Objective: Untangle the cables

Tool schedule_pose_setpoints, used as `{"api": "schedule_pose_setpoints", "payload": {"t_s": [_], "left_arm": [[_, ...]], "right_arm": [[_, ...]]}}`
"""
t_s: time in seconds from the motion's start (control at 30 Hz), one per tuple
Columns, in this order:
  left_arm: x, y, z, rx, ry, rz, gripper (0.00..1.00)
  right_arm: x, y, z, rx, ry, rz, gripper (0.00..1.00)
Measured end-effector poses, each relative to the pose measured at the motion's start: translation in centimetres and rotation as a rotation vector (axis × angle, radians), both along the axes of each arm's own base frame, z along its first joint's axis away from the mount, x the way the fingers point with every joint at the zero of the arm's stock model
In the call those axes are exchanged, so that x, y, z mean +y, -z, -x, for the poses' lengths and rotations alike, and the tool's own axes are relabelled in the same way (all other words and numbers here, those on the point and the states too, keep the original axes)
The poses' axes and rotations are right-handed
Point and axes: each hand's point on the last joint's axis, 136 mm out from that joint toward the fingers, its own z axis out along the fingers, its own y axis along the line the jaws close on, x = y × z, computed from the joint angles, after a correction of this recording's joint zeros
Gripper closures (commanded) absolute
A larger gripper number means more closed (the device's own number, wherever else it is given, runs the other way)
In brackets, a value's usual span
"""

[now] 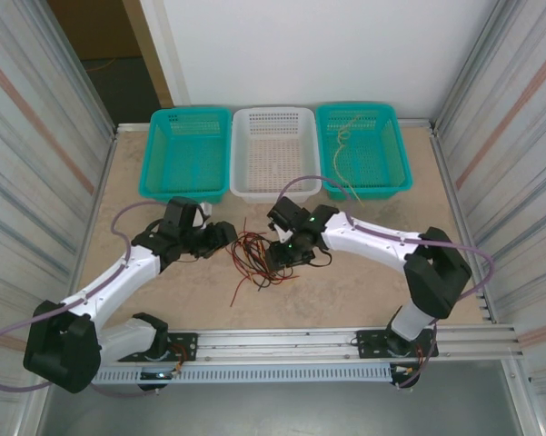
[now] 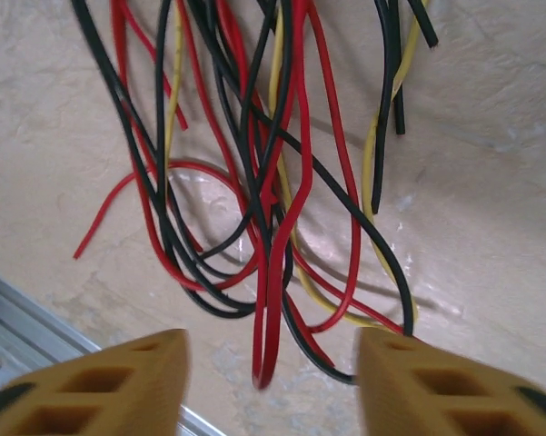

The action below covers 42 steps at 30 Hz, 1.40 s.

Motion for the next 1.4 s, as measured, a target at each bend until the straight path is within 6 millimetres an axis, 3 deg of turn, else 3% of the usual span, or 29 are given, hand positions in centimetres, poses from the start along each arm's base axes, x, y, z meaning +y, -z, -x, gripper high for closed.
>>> {"api": "schedule_pose_setpoints", "payload": {"t_s": [0.1,0.2,0.3,0.53,0.9,1.2,1.3,1.4], "left_arm": [[0.0,0.5,0.2,0.012,-0.006,0.009,0.47],[-0.1,1.3,0.8,0.033,-0.007,0.011,0.47],[-0.8,1.5,1.2,0.037,0.011,0.017,0.47],[-2.8,1.6,1.0,0.026,0.055,0.034,0.49],[-3.6,2.0,-0.1,0.026,0.054,0.028,0.54],[-2.8,3.2,0.4,0.057,0.033,-0.016,0.64],[-2.3,3.9,1.2,0.075,0.039,-0.031,0.52],[-2.0,3.0,1.8,0.053,0.051,-0.030,0.39]], "right_arm": [[0.5,0.4,-0.3,-0.005,0.005,0.027,0.90],[0.8,-0.7,-0.6,-0.039,0.000,0.037,1.00],[1.5,-3.5,-1.0,-0.105,-0.016,0.022,1.00],[2.6,-13.0,0.3,-0.287,-0.085,-0.129,1.00],[0.5,-21.5,1.7,-0.440,-0.099,-0.309,1.00],[-3.9,-28.2,0.8,-0.563,-0.013,-0.450,0.99],[-5.0,-30.0,1.0,-0.596,-0.001,-0.491,0.99],[-5.4,-30.3,1.2,-0.606,-0.003,-0.496,1.00]]}}
